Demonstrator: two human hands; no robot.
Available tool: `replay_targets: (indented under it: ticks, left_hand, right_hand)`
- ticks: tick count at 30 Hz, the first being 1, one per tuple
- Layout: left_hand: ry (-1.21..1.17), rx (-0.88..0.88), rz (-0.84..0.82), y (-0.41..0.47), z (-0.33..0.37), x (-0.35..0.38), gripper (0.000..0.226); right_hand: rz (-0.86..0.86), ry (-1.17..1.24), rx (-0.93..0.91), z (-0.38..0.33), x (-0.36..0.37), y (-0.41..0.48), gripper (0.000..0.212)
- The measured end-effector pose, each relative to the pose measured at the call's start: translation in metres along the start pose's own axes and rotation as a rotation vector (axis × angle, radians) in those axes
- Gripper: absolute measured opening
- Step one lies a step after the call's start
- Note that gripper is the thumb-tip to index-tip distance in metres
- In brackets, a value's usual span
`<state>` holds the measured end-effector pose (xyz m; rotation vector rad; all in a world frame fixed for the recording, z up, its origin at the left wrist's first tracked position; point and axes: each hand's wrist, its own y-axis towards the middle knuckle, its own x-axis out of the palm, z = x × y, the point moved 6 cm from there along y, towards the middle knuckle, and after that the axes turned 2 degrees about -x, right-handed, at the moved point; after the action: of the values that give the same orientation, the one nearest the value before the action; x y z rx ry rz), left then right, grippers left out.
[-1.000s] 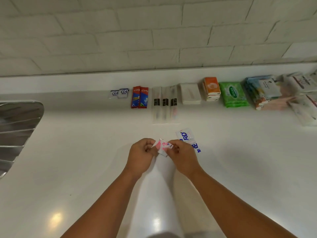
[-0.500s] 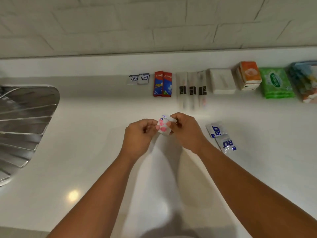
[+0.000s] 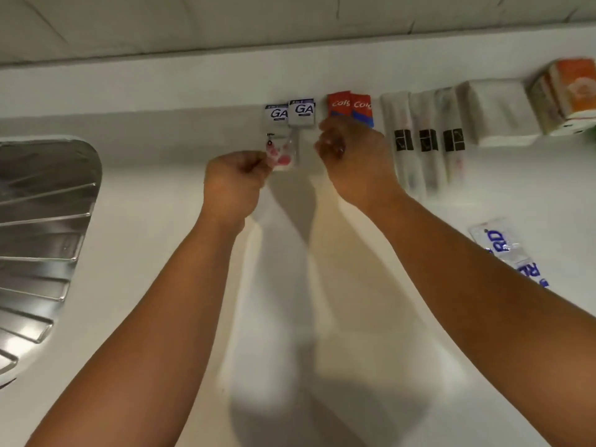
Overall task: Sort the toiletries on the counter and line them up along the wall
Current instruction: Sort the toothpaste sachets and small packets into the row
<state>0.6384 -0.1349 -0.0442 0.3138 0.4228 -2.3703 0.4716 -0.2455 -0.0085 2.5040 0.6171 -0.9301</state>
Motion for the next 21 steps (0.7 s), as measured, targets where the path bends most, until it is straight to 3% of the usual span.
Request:
replay_targets:
  ticks: [9,13,21]
  left_hand:
    - [-0.025,-0.124,0.033,0.097,0.000,-0.002,0.024]
    - [0.000,-0.171,0.015,0.115,-0.002,0.006,0.013]
    - [0.204,-0.124,0.121,0.131,-0.006,0.005,0.023]
  right_hand:
    - [-0.070,-0.322,-0.150,-0.006,0.047,0.073,0.047]
    - [-0.127,-0.396,-0.162,0.001,0.067,0.083,0.054]
    - [-0.152,-0.527,-0.240,0.003,0.085,0.098,0.041]
